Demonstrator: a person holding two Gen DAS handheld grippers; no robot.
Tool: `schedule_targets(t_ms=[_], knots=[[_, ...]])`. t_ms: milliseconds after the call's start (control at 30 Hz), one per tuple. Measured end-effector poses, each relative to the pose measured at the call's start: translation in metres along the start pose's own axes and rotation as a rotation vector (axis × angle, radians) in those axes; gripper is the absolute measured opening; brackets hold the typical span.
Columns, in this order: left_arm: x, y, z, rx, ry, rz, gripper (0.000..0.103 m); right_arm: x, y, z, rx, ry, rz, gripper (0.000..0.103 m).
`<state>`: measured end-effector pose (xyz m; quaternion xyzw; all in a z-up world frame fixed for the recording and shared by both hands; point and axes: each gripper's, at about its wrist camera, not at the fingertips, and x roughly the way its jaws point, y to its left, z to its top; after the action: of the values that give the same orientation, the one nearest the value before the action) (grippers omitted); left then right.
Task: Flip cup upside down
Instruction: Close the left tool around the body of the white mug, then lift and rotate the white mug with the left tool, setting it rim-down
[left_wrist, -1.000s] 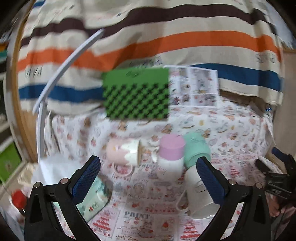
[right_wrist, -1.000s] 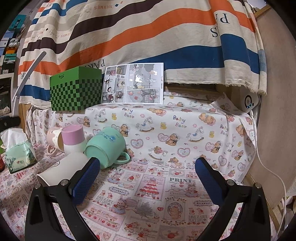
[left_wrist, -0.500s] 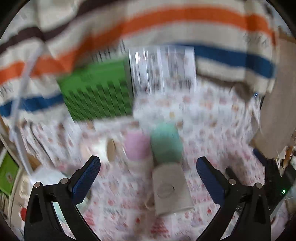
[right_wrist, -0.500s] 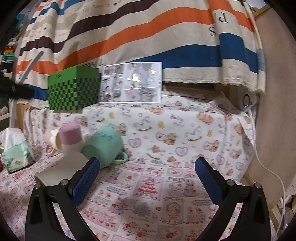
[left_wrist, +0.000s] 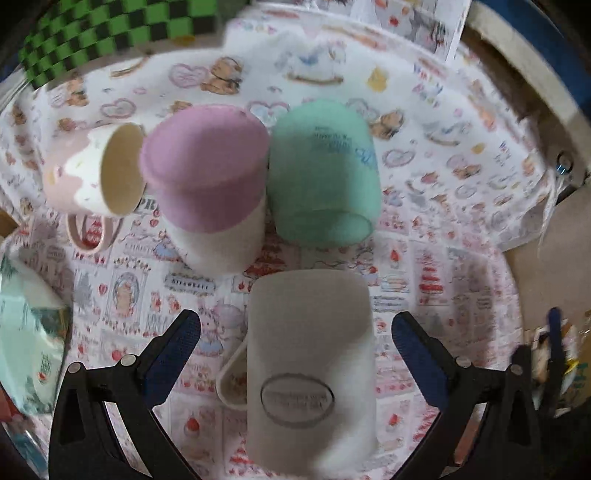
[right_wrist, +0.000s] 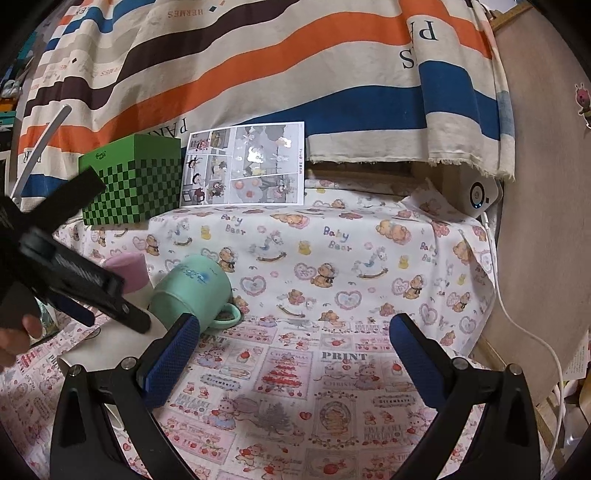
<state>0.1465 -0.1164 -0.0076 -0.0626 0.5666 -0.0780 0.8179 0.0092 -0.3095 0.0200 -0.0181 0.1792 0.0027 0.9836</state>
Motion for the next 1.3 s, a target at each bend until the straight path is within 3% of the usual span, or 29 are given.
schedule_targets(t_ms=[233, 400, 467, 600, 900, 1100, 1300], knots=[[0.022, 0.0, 0.0, -0.023, 0.06, -0.024, 0.101, 0.002, -0.001, 0.0, 0.004, 0.012, -0.004, 0.103], [0.033, -0.006, -0.003, 0.004, 0.085, -0.026, 0.077, 0.003, -0.001, 0.0, 0.004, 0.011, -0.008, 0.103], [0.027, -0.009, -0.005, 0.018, 0.047, -0.011, 0.077, 0.003, 0.0, 0.0, -0.002, 0.01, 0.0, 0.103], [-0.021, -0.027, -0.019, 0.169, -0.116, 0.052, 0.077, 0.003, 0.001, 0.0, -0.007, 0.012, 0.004, 0.103], [-0.09, -0.033, -0.043, 0.235, -0.32, 0.084, 0.076, 0.001, 0.0, -0.001, 0.003, 0.003, -0.016, 0.103], [-0.091, -0.036, -0.052, 0.273, -0.312, 0.083, 0.076, 0.001, -0.001, -0.001, 0.003, 0.004, -0.016, 0.103], [-0.073, -0.031, -0.056, 0.271, -0.225, 0.073, 0.076, 0.002, -0.001, 0.0, 0.0, 0.008, -0.013, 0.103]])
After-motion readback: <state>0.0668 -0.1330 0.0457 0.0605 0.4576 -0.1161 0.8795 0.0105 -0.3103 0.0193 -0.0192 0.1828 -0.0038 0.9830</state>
